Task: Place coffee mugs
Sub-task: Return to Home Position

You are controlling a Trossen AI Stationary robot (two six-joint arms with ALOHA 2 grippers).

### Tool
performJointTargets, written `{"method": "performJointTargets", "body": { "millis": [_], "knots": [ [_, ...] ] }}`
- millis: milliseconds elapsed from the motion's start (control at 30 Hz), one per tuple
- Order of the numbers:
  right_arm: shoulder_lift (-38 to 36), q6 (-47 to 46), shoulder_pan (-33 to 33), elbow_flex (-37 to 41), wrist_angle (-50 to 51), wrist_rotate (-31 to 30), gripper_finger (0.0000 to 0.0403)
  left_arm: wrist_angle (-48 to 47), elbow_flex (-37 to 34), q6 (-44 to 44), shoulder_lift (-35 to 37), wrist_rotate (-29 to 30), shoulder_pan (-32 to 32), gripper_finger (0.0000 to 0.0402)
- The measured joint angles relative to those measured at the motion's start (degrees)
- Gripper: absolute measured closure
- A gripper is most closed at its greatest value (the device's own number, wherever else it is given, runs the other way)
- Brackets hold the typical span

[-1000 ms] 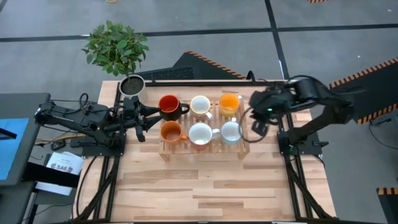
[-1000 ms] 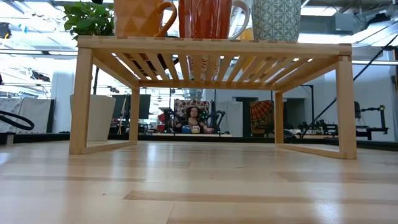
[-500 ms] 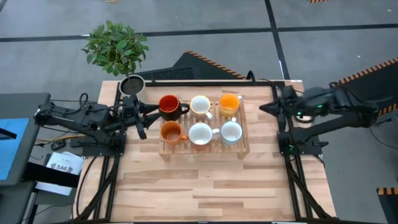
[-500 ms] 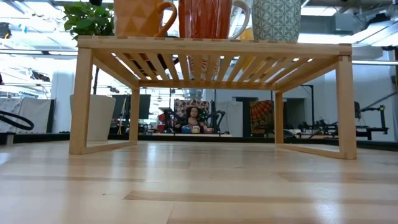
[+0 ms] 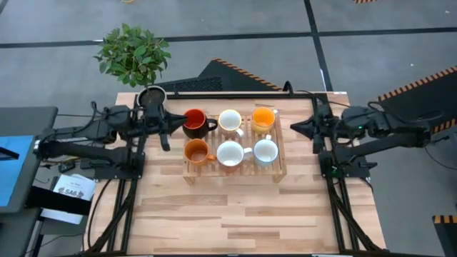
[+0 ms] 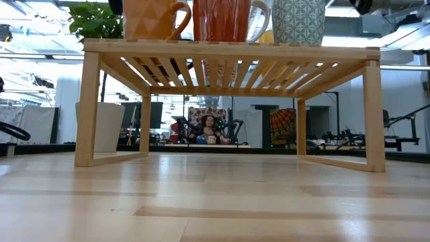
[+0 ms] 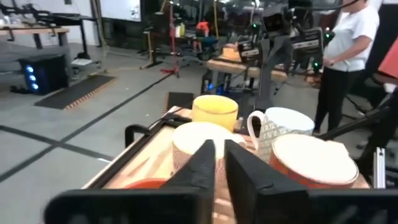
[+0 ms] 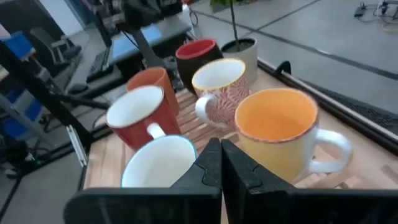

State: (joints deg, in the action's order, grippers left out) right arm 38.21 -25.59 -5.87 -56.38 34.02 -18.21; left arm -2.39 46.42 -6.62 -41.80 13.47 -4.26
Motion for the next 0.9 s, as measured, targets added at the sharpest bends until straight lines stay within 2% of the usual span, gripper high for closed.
{"method": "performJointTargets", "body": {
  "millis": [167,267,467,567,700,900],
  "knots": [
    [2.7,0.1,0.0,0.0,-0.2,1.6,0.0385,-1.7,-0.4,0.0,1.5,-8.1,-4.7,0.04],
    [3.6,0.2,-0.2,0.0,-0.3,1.8,0.0385,0.9,-4.0,0.0,3.5,-10.2,-5.1,0.0401],
    [4.3,0.1,-0.2,0.0,-0.9,1.8,0.0385,14.8,-19.3,-6.4,11.1,-9.5,-4.9,0.0401],
    [4.2,0.1,-0.2,0.0,-2.7,1.8,0.0382,18.7,-25.6,-8.5,15.8,-8.6,-4.3,0.0401],
    [4.1,0.1,-0.2,0.0,-4.8,1.7,0.0376,18.8,-30.6,-11.3,21.9,-8.1,-2.2,0.0402],
    [4.1,0.0,-0.2,0.0,-4.6,1.7,0.0386,18.4,-35.3,-11.6,29.3,-2.6,2.8,0.0401]
  ]
}}
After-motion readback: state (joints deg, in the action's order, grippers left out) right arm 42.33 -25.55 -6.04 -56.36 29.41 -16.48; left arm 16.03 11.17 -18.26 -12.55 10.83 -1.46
